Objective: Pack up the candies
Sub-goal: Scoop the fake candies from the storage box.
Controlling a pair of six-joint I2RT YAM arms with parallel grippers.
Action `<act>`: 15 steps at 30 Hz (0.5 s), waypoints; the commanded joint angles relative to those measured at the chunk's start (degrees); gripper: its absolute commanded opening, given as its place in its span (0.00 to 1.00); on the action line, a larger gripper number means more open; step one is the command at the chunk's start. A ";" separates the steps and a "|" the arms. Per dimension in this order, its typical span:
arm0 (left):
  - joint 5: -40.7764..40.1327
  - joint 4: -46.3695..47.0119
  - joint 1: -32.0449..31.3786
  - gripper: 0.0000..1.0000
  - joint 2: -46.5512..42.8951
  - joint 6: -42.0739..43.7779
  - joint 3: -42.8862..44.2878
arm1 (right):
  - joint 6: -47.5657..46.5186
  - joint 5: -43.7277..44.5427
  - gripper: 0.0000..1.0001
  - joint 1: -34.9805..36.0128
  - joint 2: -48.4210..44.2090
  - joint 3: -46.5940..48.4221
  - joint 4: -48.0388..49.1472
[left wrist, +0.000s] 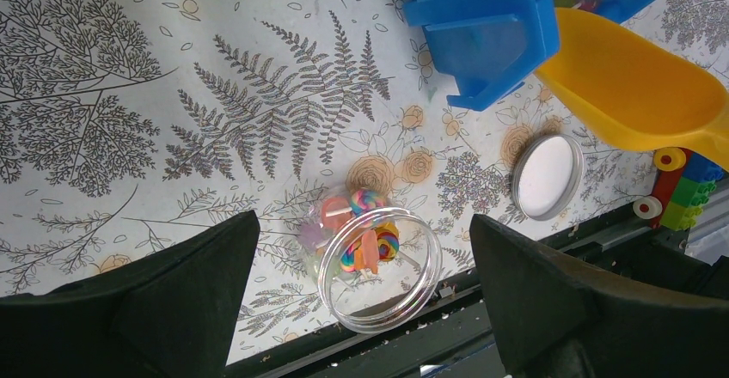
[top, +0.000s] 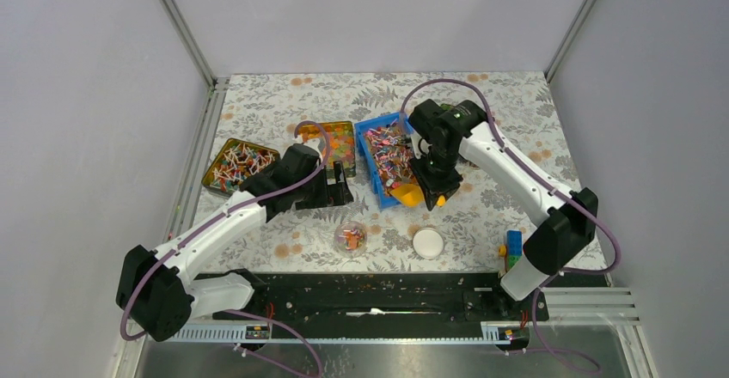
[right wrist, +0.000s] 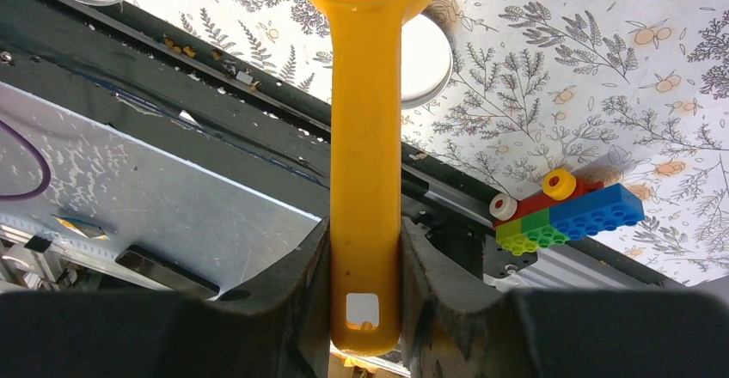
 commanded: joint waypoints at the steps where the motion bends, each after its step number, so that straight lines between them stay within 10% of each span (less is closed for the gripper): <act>1: 0.15 2.81 -0.08 0.97 0.45 0.63 2.25 | 0.19 0.97 0.00 0.72 1.99 2.79 -2.52; 15: -0.12 2.81 -0.08 0.97 0.54 0.23 1.80 | 0.81 2.09 0.00 1.74 13.75 7.63 2.67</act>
